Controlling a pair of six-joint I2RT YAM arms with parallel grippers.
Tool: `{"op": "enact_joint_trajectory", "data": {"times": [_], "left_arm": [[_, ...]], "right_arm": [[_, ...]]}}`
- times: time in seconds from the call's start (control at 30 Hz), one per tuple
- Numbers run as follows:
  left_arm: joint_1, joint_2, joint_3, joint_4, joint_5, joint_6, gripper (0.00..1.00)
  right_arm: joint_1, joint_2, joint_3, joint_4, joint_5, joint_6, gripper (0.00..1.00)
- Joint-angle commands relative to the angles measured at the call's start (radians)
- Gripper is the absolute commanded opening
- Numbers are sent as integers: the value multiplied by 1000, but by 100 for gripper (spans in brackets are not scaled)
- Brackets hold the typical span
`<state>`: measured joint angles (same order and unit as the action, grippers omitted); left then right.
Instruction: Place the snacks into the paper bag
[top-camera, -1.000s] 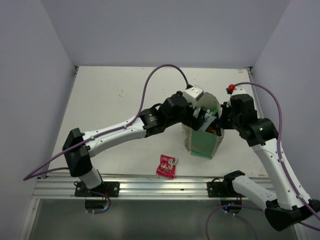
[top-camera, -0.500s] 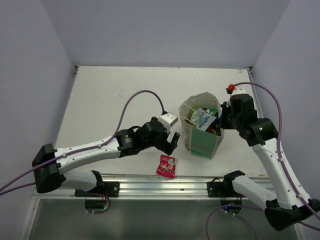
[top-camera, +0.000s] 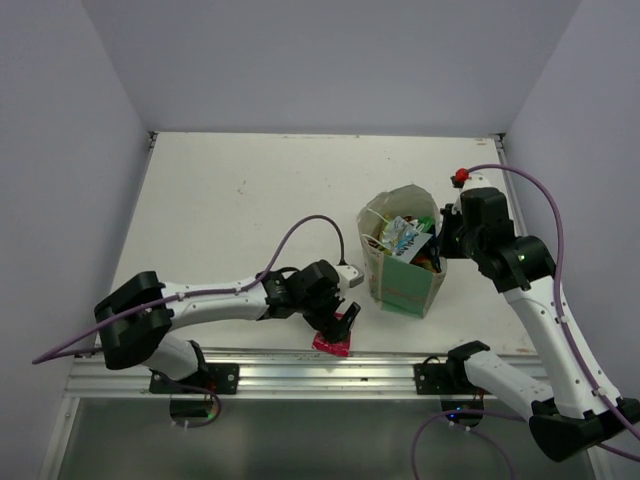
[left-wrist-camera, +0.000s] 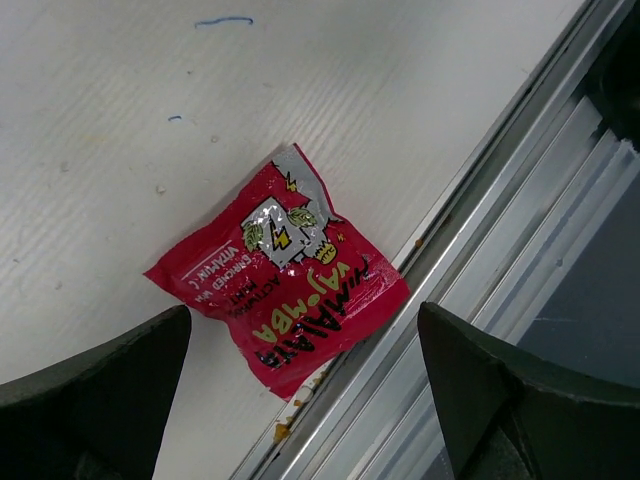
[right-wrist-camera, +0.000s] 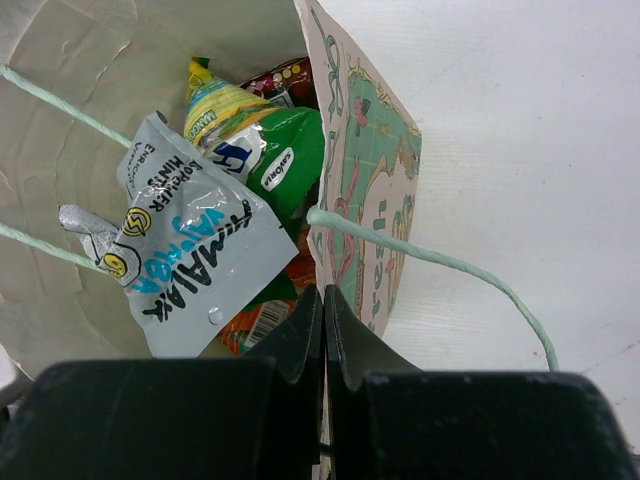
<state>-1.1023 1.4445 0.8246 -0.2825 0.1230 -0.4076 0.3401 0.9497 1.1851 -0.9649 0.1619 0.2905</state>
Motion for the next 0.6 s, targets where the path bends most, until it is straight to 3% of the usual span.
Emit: {"op": "enact_joint_trajectory", "data": {"times": [0.0,0.27,0.3,0.33,0.43,0.57], "left_arm": [[-11,60,13,45,93,15,98],[-27,168,13,12,70,18,88],[-28,168,11,14,57,19,83],[-30,168,11,16,53,21,66],[-31,166,24,6,27,24,26],[-31,195,37,-3,23,33,22]], "right_arm": [[4,4,22,2,-30,-8,0],[2,1,15,5,-28,-14,0],[4,0,13,5,-28,-16,0],[2,0,11,5,-28,-16,0],[2,1,10,8,-22,-20,0],[4,0,8,9,-22,-22,0]]}}
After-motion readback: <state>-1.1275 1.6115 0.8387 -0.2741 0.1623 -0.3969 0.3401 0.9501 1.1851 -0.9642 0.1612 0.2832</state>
